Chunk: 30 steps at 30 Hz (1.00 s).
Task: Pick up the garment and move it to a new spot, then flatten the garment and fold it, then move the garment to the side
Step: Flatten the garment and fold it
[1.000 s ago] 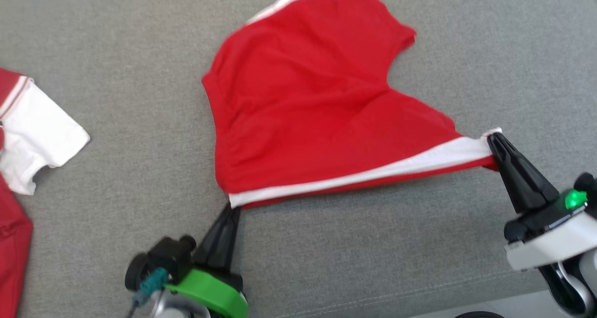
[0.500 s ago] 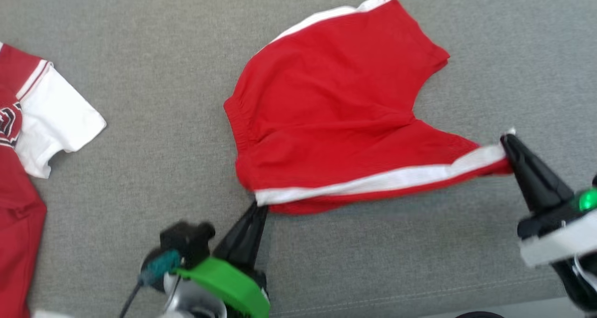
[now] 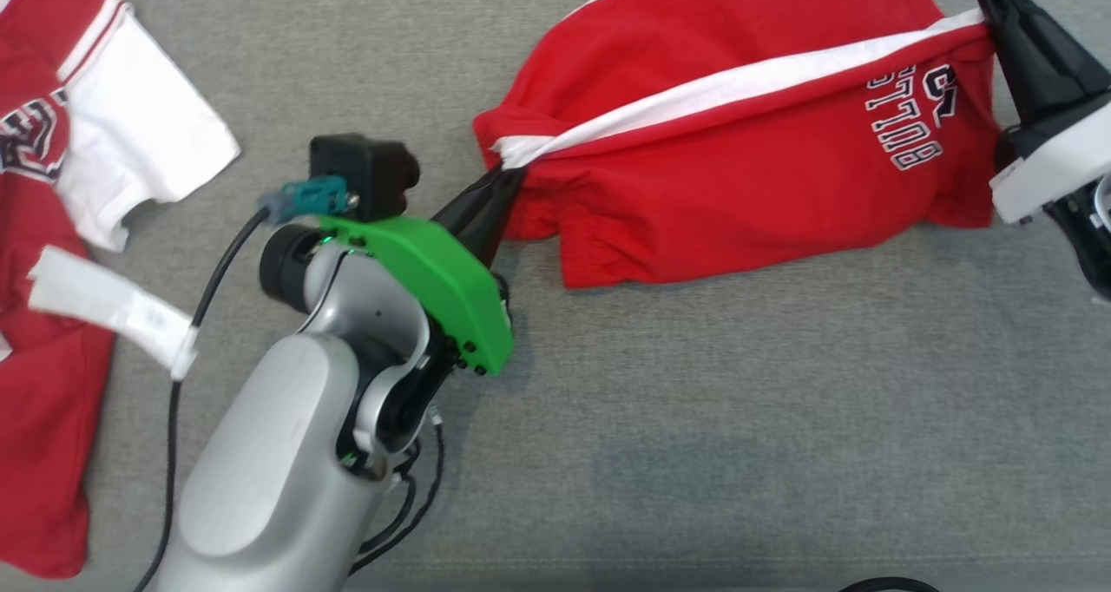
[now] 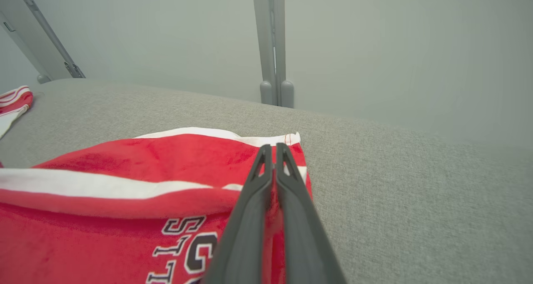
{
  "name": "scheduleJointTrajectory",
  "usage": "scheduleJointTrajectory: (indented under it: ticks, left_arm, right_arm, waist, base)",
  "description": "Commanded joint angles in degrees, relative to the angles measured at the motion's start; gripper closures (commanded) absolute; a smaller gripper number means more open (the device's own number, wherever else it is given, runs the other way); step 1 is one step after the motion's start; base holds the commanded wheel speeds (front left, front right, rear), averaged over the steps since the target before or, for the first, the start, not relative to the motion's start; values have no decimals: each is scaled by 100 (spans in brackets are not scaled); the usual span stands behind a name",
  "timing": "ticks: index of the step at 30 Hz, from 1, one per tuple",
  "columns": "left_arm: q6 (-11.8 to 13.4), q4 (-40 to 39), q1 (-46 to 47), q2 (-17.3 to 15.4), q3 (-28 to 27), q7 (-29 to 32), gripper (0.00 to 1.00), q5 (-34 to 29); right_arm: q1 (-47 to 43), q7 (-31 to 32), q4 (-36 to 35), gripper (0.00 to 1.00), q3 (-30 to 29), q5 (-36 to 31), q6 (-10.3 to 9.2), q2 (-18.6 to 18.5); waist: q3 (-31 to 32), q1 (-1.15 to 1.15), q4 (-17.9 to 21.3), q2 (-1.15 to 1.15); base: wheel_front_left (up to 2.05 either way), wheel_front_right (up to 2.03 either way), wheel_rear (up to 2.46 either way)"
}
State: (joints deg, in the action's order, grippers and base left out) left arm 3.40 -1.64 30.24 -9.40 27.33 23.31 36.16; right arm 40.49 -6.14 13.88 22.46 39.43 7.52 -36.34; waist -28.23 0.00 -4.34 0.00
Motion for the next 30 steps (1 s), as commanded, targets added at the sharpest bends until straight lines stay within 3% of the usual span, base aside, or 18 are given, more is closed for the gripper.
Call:
scheduleJointTrajectory:
  ticks: [1,12,19,27,28,29,30]
  left_arm:
    - [-49,71,112,60,3,52,100,79]
    - [-110,1753,1534,544,147,309,100,387]
    - [-49,2822,2219,633,345,349,100,813]
    - [62,3433,2848,640,947,206,99,1494]
    - [104,3493,2910,641,1008,147,89,1550]
    - [143,3544,2960,638,1066,83,56,1616]
    - [171,3593,2991,638,1115,31,0,1695]
  right_arm:
    - [102,-23,93,100,68,49,-7,-34]
    - [1579,-175,1603,100,949,202,-7,-23]
    - [2102,-210,2460,100,1252,167,-7,87]
    - [2577,-432,3128,100,1566,179,-7,253]
    - [2628,-489,3197,100,1593,150,-7,271]
    - [2671,-540,3270,100,1616,128,-7,301]
    - [2705,-605,3321,73,1642,94,-7,343]
  waist:
    - [-172,0,-308,0]
    - [-168,0,-612,0]
    - [-292,0,-675,0]
    - [-428,0,-739,0]
    - [-432,0,-745,0]
    - [-433,0,-748,0]
    - [-429,0,-747,0]
  base:
    - [0,0,0]
    - [0,0,0]
    - [0,0,0]
    - [0,0,0]
    - [0,0,0]
    - [0,0,0]
    - [0,0,0]
